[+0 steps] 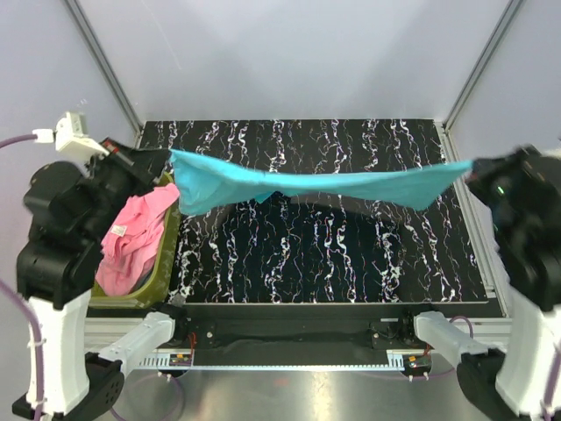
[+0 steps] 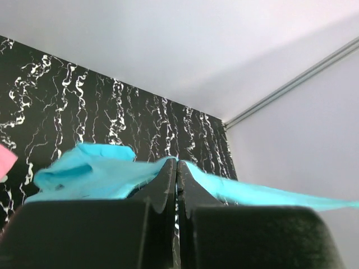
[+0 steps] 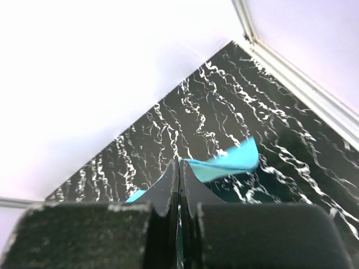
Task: Fold and stack the t-shirts
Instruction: Flatten the tshirt out
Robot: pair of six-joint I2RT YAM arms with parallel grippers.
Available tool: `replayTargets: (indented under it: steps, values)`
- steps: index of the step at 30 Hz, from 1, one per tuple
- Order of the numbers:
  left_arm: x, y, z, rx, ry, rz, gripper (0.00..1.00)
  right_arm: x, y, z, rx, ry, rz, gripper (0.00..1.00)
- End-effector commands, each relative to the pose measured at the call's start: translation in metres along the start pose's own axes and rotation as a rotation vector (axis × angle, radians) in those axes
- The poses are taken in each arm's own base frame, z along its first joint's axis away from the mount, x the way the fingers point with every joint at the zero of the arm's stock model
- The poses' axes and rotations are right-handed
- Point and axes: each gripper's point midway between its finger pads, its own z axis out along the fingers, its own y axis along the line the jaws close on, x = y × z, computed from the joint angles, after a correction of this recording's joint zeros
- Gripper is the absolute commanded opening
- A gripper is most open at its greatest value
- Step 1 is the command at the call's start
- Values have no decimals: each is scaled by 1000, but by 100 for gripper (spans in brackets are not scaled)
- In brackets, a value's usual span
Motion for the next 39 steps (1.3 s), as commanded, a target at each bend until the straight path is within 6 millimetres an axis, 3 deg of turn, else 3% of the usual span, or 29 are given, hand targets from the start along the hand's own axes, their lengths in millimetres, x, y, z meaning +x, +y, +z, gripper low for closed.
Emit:
replayTargets:
  steps: [1,4,6,8,11,13,14,15,16,17,18,19,20,21,22,23,24,25,26,27,28,29,30,31,32,35,36,38,39]
  values:
    - [-8,-16,-42,64,-10,-29,0,12,-32,-33,52,57,-50,0]
    - [-20,-29,-71,107,-32,-20,0,-1,-36,-72,-22,29,-7,0]
    - [-32,-39,-88,139,-62,-14,0,-5,-39,-86,-42,20,11,0]
    - [-35,-43,-86,145,-56,-7,0,-15,-36,-91,-67,-22,20,0]
    - [-32,-42,-57,128,-29,8,0,-29,-30,-78,-64,-100,18,0]
    - [-18,-32,-19,83,27,20,0,-25,-26,-54,-38,-113,-7,0]
    - [-21,-31,-3,75,18,26,0,-32,-11,-37,-57,-144,7,0]
    - [-13,-25,28,36,61,32,0,-29,-4,-22,-52,-138,-9,0]
    - [-19,-27,40,33,53,44,0,-36,10,-11,-75,-158,-2,0]
    - [-24,-30,54,32,45,48,0,-27,23,20,-57,-120,-30,0]
    - [-20,-24,86,6,72,50,0,-34,36,29,-75,-134,-32,0]
    - [-25,-26,99,9,60,49,0,-37,46,42,-82,-139,-50,0]
    - [-50,-35,107,27,-24,45,0,-36,61,72,-76,-142,-64,0]
    - [-54,-29,129,6,-41,41,0,-49,74,77,-94,-178,-58,0]
    - [-68,-28,137,-4,-93,34,0,-54,81,88,-94,-199,-86,0]
    - [-98,-30,139,-7,-193,22,0,-56,91,111,-84,-218,-95,0]
    - [-103,-21,161,-34,-199,11,0,-74,100,110,-96,-268,-85,0]
    - [-115,-19,167,-39,-227,-3,0,-80,104,116,-96,-290,-105,0]
    - [-142,-28,159,-5,-295,-5,0,-81,109,133,-92,-298,-119,0]
    - [-143,-22,174,-5,-287,-13,0,-100,118,125,-125,-339,-110,0]
    - [-151,-26,174,23,-302,-51,0,-105,124,126,-158,-337,-133,0]
    - [-163,-30,170,74,-315,-60,0,-101,122,140,-139,-313,-157,0]
    - [-170,-34,164,96,-332,-93,0,-122,126,123,-156,-367,-165,0]
    - [-174,-36,160,111,-341,-96,0,-127,125,121,-155,-384,-170,0]
    - [-177,-41,156,139,-348,-91,0,-141,126,106,-176,-432,-158,0]
    - [-171,-46,144,157,-328,-64,0,-145,120,91,-188,-439,-197,0]
    - [-170,-49,130,160,-336,-55,0,-141,117,91,-182,-424,-211,0]
    - [-149,-28,138,108,-296,-49,0,-130,112,85,-190,-385,-233,0]
    - [-147,-32,118,122,-313,-28,0,-103,103,103,-165,-311,-251,0]
